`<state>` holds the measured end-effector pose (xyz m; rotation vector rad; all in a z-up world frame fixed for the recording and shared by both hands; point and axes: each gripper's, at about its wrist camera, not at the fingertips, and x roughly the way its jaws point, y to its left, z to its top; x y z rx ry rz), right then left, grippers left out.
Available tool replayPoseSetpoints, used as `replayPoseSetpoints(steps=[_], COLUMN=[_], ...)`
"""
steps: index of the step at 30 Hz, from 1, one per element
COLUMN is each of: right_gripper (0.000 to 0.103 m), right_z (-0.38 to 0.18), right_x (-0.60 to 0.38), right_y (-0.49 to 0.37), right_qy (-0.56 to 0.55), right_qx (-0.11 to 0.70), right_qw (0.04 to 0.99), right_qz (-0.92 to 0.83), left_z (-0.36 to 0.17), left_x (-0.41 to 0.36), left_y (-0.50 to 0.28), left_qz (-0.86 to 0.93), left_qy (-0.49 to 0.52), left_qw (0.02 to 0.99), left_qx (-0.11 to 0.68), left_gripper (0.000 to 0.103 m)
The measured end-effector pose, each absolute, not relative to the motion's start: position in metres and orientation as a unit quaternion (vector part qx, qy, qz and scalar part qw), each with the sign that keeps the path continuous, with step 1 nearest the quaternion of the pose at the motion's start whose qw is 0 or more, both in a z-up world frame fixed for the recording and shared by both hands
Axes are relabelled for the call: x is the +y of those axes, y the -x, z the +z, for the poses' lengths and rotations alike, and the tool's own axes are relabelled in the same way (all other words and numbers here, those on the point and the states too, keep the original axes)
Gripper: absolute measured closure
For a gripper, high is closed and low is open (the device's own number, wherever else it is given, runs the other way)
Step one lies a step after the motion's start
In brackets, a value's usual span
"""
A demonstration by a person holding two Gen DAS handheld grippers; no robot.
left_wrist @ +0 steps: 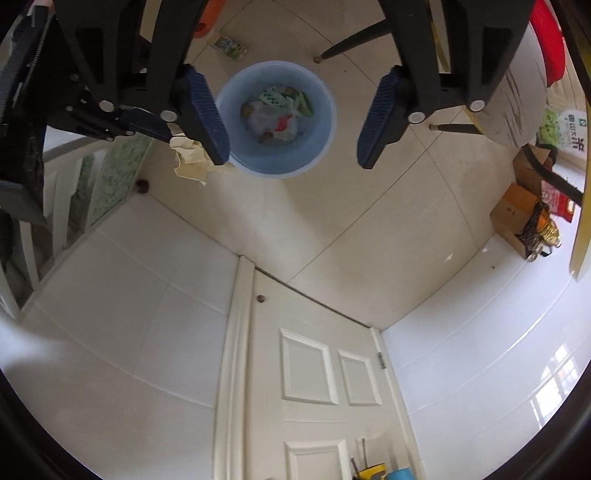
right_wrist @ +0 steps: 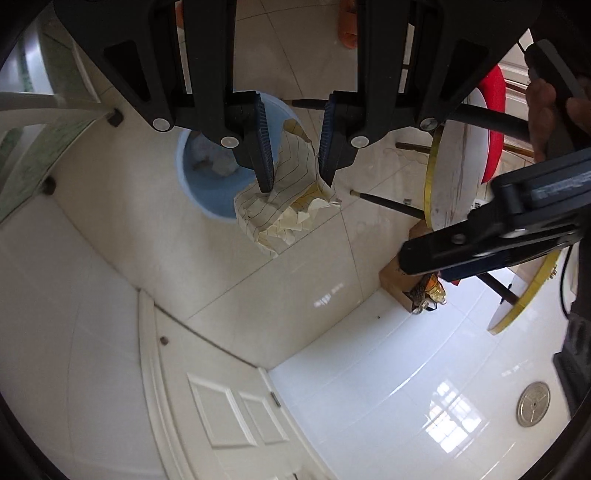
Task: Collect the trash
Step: 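Drop the wrapper and crumpled paper into the blue bucket with both grippers, then grasp the yellow snack bag with the left gripper while the right gripper grasps the red-checked packet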
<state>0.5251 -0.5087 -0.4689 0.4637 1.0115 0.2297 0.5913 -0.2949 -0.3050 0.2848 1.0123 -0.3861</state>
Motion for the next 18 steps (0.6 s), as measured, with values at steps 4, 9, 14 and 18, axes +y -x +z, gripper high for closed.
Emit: replayPoseSetpoints(steps=[4, 9, 14, 18], right_gripper=[0.067, 0.045, 0.041, 0.035], right_z=[-0.475, -0.456, -0.404, -0.348], right_x=[-0.503, -0.494, -0.48, -0.455], right_y=[-0.532, -0.522, -0.501, -0.471], right_qy=[-0.226, -0.22, -0.197, -0.169], right_qx=[0.481, 0.473, 0.447, 0.414], right_qw=[0.84, 0.847, 0.867, 0.889], right_qz=[0.109, 0.099, 0.096, 0.097], left_z=[-0.299, -0.261, -0.205, -0.161], left_x=[-0.295, -0.27, -0.239, -0.192], left_y=[-0.575, -0.527, -0.477, -0.442], left_qz=[-0.178, -0.196, -0.222, -0.223], left_qy=[-0.13, -0.118, -0.106, -0.093], left_qw=[0.855, 0.867, 0.884, 0.905], left_qx=[0.47, 0.443, 0.398, 0.351], left_gripper=[0.03, 0.027, 0.019, 0.008])
